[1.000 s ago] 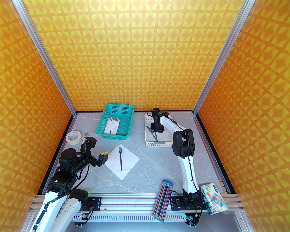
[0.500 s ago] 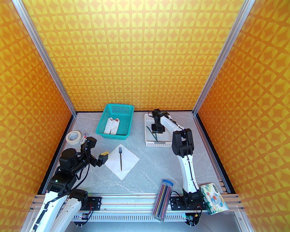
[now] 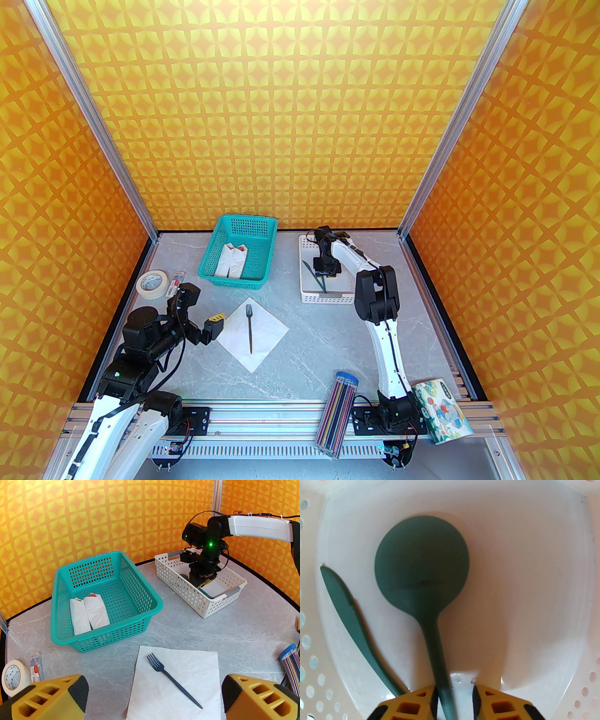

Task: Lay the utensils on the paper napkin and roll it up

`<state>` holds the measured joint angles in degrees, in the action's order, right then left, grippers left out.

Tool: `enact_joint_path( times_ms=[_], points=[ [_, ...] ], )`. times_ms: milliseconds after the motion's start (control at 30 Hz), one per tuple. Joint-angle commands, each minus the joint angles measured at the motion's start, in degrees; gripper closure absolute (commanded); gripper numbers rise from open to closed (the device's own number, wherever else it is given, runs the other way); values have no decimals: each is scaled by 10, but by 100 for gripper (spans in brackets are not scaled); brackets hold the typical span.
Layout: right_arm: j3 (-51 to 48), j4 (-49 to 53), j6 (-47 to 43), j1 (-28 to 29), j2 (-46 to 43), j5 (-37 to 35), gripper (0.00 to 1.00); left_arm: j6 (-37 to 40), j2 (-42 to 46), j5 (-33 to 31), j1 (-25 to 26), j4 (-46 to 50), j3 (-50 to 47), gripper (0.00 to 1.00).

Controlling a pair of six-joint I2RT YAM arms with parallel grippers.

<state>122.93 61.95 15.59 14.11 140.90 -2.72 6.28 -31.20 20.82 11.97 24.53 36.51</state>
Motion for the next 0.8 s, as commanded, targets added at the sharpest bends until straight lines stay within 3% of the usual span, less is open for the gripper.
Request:
enact_joint_path(
  times_ms=[0,767],
  points=[
    [11,24,-13,-2,26,4,71,-1,-3,11,1,-10,-1,1],
    [28,54,-41,-2,37,27,84,1,-6,12,1,-15,-8,1]
  ],
)
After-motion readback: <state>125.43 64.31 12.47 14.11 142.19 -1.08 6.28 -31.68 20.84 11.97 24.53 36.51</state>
